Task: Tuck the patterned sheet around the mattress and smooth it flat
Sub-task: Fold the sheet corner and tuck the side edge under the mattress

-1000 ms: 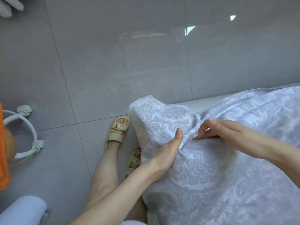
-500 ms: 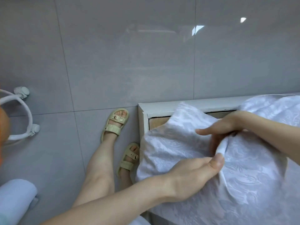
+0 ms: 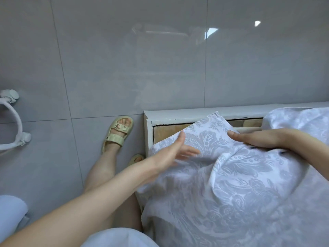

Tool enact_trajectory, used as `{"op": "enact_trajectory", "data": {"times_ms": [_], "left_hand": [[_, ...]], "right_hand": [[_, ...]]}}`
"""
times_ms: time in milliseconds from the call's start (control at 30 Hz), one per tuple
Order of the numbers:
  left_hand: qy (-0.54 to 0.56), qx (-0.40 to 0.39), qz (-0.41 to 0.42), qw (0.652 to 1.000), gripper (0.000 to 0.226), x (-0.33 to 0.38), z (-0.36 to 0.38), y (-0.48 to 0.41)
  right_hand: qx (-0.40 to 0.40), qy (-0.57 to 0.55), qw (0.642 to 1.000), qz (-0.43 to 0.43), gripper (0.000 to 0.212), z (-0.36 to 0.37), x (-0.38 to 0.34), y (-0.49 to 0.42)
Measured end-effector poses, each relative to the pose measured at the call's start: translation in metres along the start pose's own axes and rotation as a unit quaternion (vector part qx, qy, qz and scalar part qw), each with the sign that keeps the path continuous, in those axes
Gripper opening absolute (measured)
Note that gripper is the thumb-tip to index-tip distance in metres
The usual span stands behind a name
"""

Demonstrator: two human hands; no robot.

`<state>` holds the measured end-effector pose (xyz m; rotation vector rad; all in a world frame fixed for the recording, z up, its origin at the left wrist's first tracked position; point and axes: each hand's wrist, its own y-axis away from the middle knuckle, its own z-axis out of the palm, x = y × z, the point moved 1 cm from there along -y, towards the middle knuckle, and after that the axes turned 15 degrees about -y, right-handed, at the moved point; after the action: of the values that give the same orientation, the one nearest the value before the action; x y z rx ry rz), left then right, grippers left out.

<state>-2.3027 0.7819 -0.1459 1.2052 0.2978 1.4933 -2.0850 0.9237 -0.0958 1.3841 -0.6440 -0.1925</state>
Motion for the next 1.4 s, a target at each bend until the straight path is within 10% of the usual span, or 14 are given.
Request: {"op": "enact_trajectory", "data": {"times_ms": [267, 467, 633, 967, 1167, 1400], "left_hand": [[-0.021, -0.081, -0.046, 0.995, 0.076, -0.014, 0.028, -0.025], [-0.041, -0.268, -0.063, 0.961, 0.078, -0.01, 0.105, -0.06], [-0.048, 0.037, -0.037, 0.997, 0.07, 0.001, 0.033, -0.073], [-0.077, 0.221, 0.068, 0.97, 0.054, 0.041, -0.068, -0.003], [-0.355, 0.195, 0.16, 0.9, 0.062, 0.037, -0.02, 0.009], [-0.442, 0.181, 0.055, 0.877, 0.066, 0.033, -0.034, -0.034]], "right_hand": [[0.016, 0.038, 0.999, 0.013, 0.109, -0.004, 0.061, 0.044], [0.009, 0.039, 0.999, 0.022, 0.089, 0.003, 0.054, 0.057], [-0.013, -0.067, 0.998, 0.003, 0.07, 0.006, 0.023, 0.032], [0.057, 0.006, 0.998, 0.036, 0.085, -0.006, -0.045, -0.044], [0.06, -0.005, 0.997, 0.05, 0.084, -0.009, -0.055, -0.054], [0.066, 0.005, 0.998, 0.019, 0.079, -0.013, -0.057, -0.048]]}}
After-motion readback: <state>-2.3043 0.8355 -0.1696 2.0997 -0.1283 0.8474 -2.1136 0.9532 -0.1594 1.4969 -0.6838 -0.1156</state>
